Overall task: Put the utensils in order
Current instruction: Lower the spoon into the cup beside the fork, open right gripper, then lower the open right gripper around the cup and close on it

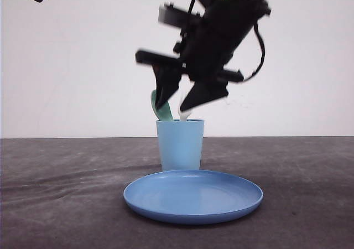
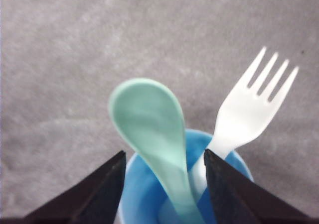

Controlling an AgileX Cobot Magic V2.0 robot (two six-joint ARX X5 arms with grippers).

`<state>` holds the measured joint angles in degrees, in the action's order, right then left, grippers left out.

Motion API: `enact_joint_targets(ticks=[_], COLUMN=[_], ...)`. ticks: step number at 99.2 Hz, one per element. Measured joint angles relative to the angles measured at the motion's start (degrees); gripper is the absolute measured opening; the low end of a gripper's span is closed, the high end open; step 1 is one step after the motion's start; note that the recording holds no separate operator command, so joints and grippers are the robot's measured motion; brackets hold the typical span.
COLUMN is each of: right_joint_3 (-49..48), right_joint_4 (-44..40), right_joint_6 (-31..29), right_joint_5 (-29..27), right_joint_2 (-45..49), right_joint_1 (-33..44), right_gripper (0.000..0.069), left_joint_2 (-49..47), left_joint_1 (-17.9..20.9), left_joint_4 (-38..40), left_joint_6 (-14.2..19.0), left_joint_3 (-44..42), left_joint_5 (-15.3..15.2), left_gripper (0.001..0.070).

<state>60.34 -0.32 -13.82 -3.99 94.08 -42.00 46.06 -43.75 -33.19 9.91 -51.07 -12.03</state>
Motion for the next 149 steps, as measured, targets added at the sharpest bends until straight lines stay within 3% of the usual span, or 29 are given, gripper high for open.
enact_joint_targets(ticks=[19, 26, 52, 84, 104, 149], right_joint_3=[0.0, 0.0, 0.0, 0.0, 0.0, 0.0], right_joint_4=[-3.8, -6.3, -16.0, -28.3, -33.3, -31.7], right_joint_6=[0.3, 0.5, 0.5, -2.2, -5.9, -11.6], right_joint_5=[0.0, 0.0, 1.0, 0.6, -3.6, -3.0], right_joint_2=[-7.4, -10.7, -23.5, -25.9, -22.5, -10.4], right_joint_1=[0.0, 0.0, -1.1, -4.1, -5.3, -5.6], right_gripper=[0.031, 0.0339, 0.0682, 0.068, 0.068, 0.068], left_joint_2=[0.0, 0.0, 0.0, 0.0, 0.0, 0.0], left_joint_1=[0.0, 0.0, 0.0, 0.0, 0.0, 0.0], left_joint_4=[0.0, 0.0, 0.4, 0.5, 0.5, 0.4], left_joint_6=[0.0, 0.0, 0.0, 0.7, 0.9, 0.9], left_joint_3=[0.0, 0.0, 0.0, 0.0, 0.0, 0.0], left_joint_5=[0.0, 0.0, 0.0, 0.0, 0.2, 0.2], left_gripper=[0.0355, 0.0355, 0.0355, 0.0355, 0.0355, 0.0355])
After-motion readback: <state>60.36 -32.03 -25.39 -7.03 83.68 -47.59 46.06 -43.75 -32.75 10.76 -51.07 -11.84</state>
